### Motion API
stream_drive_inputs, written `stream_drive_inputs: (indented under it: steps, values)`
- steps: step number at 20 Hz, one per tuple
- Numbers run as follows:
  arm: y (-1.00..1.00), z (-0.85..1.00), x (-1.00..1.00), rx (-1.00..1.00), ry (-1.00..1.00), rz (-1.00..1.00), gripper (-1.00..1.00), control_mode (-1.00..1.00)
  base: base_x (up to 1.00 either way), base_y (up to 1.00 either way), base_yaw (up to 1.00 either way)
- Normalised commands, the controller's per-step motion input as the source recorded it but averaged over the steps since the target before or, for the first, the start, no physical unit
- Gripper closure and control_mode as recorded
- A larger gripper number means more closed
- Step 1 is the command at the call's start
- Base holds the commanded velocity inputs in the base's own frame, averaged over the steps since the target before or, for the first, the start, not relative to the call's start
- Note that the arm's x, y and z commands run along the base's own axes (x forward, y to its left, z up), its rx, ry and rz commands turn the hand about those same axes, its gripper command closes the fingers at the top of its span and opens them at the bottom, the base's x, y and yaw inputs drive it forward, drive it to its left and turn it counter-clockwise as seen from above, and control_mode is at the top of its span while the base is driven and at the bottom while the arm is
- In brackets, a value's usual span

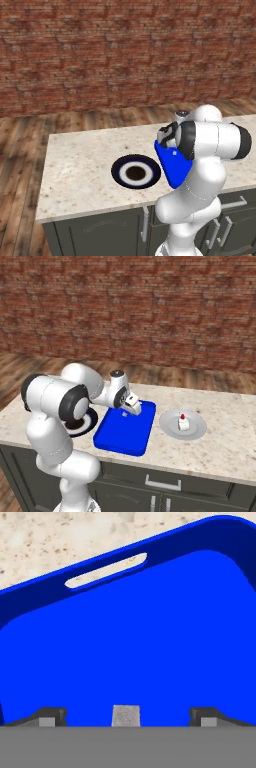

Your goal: Move the dessert items from the plate to the tray.

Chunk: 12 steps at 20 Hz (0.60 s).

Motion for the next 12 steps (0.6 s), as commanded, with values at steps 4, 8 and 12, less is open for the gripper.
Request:
stream_drive_inputs:
  steps: [4,8,12]
  values:
    - [-0.40,0.74,-0.08,0.01,0.02,0.08,-1.00,-1.00,0.00,0.00,0.00]
    - [-0.55,0.95,-0.15,0.00,0.14,0.08,-1.00,-1.00,0.00,0.00,0.00]
    - [-0.73,1.00,-0.05,-0.07,0.16,0.19,-1.00,-1.00,0.00,0.00,0.00]
